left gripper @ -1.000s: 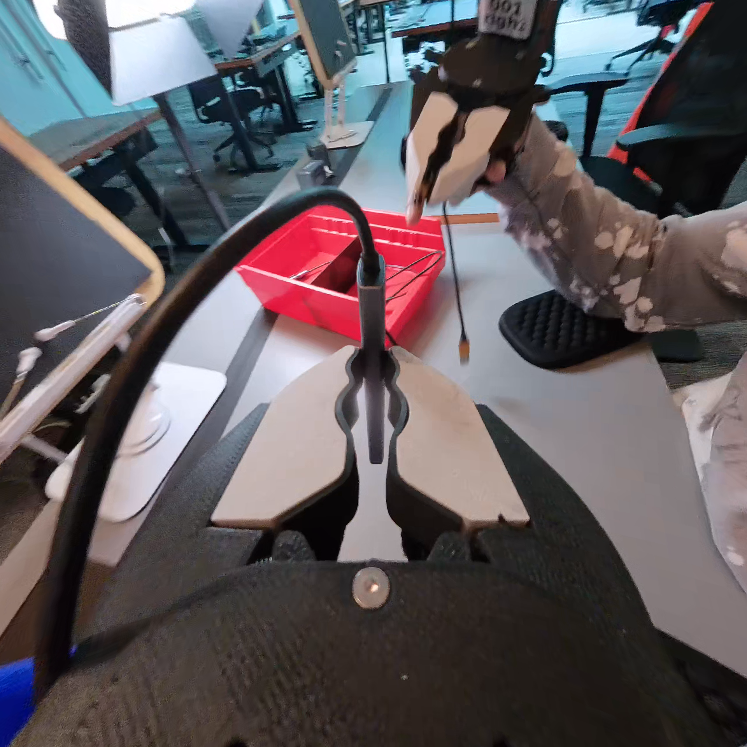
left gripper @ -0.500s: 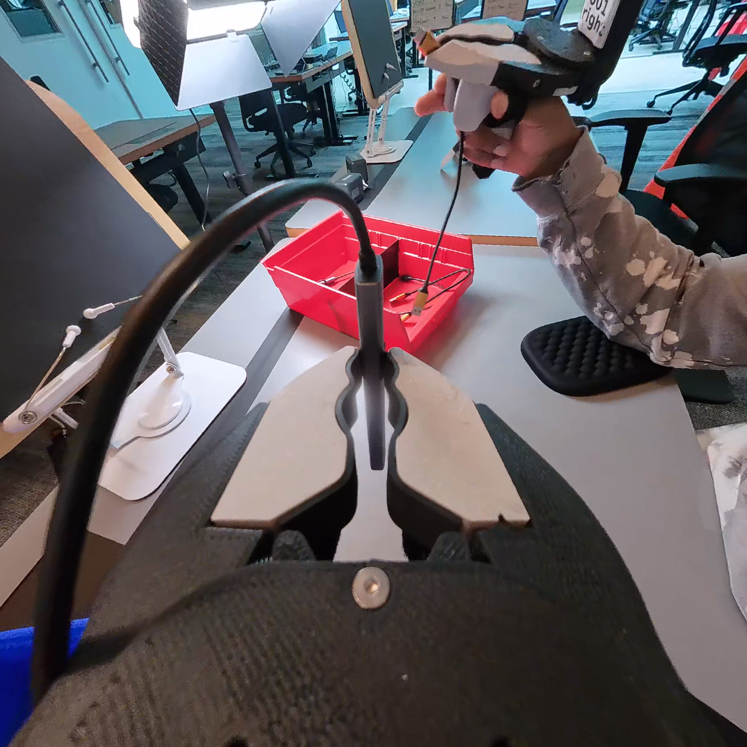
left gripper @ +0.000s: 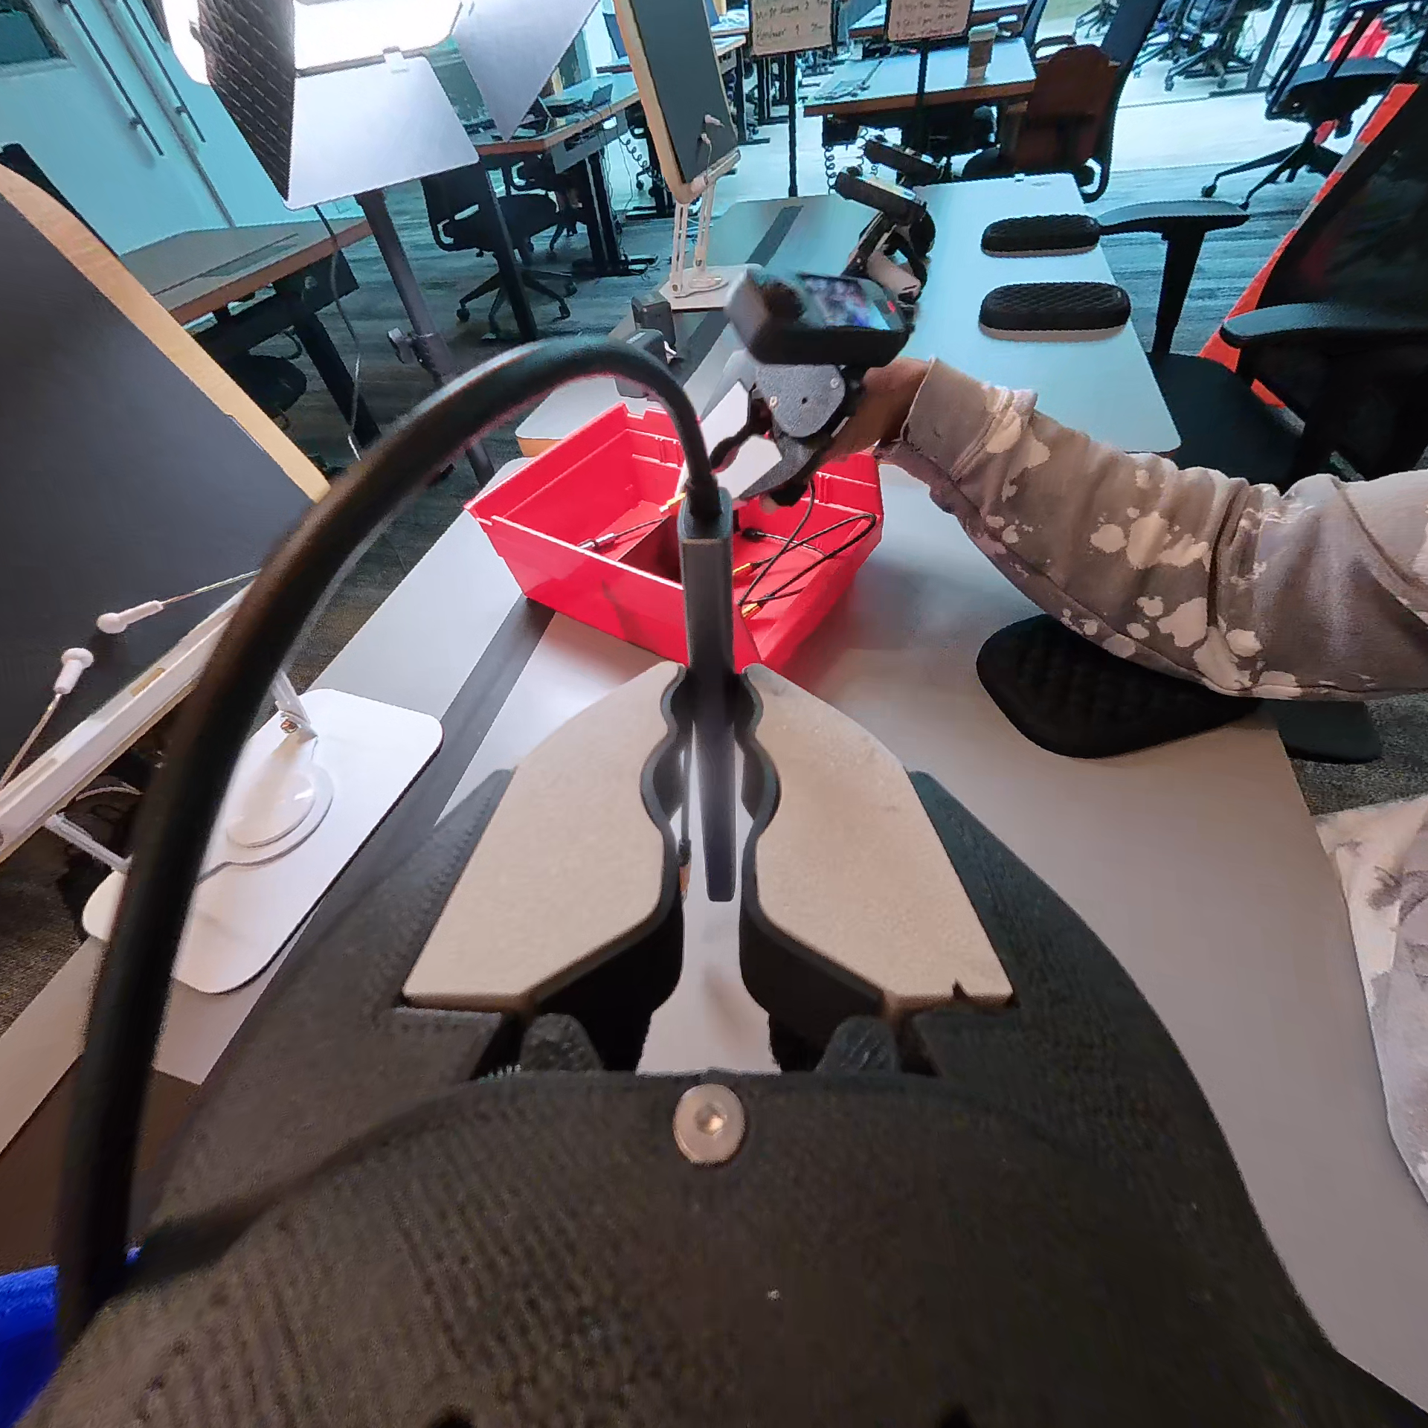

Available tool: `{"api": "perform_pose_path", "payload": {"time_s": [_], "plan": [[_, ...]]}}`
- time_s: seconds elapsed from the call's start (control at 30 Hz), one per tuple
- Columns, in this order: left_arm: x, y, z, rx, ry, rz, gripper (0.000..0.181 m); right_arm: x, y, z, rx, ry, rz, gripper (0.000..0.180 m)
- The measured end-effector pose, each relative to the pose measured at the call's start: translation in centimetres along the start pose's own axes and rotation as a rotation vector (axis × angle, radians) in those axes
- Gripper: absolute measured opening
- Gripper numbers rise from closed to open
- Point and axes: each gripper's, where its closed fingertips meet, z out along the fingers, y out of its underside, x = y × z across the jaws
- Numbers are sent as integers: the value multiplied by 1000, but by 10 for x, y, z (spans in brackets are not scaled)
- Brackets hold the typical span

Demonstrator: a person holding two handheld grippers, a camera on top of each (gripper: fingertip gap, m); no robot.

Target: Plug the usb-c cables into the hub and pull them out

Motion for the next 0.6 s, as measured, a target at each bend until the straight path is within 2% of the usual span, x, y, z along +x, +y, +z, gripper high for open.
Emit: {"api": "perform_pose_path", "payload": {"time_s": [0.07,0.13,0.27,0.37,0.43,0.6], "plan": [[2,1,2,-5,9,4,11,1,8,2,-38,0,12,23],[3,2,4,-10,17,4,11,9,-5,-9,31,20,54,29],[6,4,10,-12,43,-3,11,7,-66,-57,362,-13,106,29],[11,4,17,-11,71,1,10,-25,-119,-106,644,-168,70,28],[17,4,21,-6,96,8,10,-56,-144,-133,766,-315,21,27],[32,5,37,-21,139,45,10,-138,-177,-158,830,-581,-144,27]]}}
